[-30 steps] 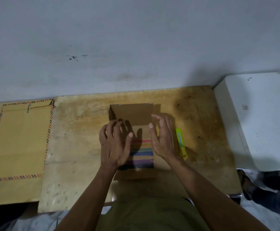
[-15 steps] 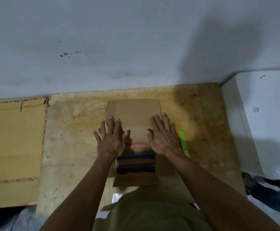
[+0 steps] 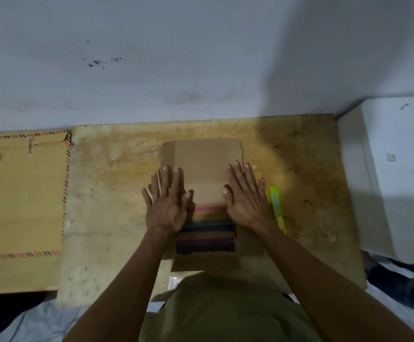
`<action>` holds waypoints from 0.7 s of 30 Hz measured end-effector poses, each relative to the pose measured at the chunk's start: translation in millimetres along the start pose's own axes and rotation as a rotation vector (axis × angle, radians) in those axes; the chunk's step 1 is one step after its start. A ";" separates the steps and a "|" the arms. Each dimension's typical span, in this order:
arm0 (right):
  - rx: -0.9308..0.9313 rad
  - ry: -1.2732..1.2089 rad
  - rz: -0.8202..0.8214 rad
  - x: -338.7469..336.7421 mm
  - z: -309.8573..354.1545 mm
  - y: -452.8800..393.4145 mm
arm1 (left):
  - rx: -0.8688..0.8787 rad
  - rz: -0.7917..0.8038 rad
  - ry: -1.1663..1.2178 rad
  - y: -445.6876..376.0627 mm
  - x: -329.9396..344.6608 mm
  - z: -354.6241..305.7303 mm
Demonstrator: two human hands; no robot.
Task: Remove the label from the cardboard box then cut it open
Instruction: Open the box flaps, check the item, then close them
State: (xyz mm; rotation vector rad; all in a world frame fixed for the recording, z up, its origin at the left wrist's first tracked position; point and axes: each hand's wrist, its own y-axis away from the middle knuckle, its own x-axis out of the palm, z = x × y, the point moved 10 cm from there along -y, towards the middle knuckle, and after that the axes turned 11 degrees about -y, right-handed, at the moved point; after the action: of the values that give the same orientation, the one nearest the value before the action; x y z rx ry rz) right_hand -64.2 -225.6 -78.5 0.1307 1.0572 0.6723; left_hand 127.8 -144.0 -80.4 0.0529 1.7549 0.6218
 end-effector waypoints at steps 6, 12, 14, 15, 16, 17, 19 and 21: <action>0.129 -0.439 -0.373 -24.7 -26.0 69.0 | -0.227 -0.202 0.279 59.3 -7.0 34.1; 0.306 -0.863 -0.371 -5.8 -27.5 117.2 | -0.279 -0.181 0.647 105.6 19.4 43.6; 0.273 -0.883 -0.359 -8.8 -16.9 119.3 | -0.249 -0.167 0.747 112.3 12.6 30.1; 0.244 -0.891 -0.335 -8.5 -9.7 119.5 | -0.217 -0.157 0.778 114.9 8.8 20.6; 0.225 -0.907 -0.300 -6.2 -2.4 119.2 | -0.184 -0.145 0.792 115.9 6.3 12.0; 0.217 -0.924 -0.264 -2.1 3.8 118.6 | -0.153 -0.128 0.800 116.4 3.9 2.7; 0.224 -0.937 -0.227 6.7 11.4 117.9 | -0.080 -0.115 0.766 116.5 3.6 -12.2; 0.230 -0.946 -0.222 14.2 15.3 116.7 | -0.028 -0.116 0.709 115.0 9.3 -20.0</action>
State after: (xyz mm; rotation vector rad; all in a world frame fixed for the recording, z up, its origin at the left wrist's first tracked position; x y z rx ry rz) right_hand -99.2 -121.6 -33.8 0.4716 0.2204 0.2183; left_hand 74.0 -49.9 -36.1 -0.3246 2.4074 0.6205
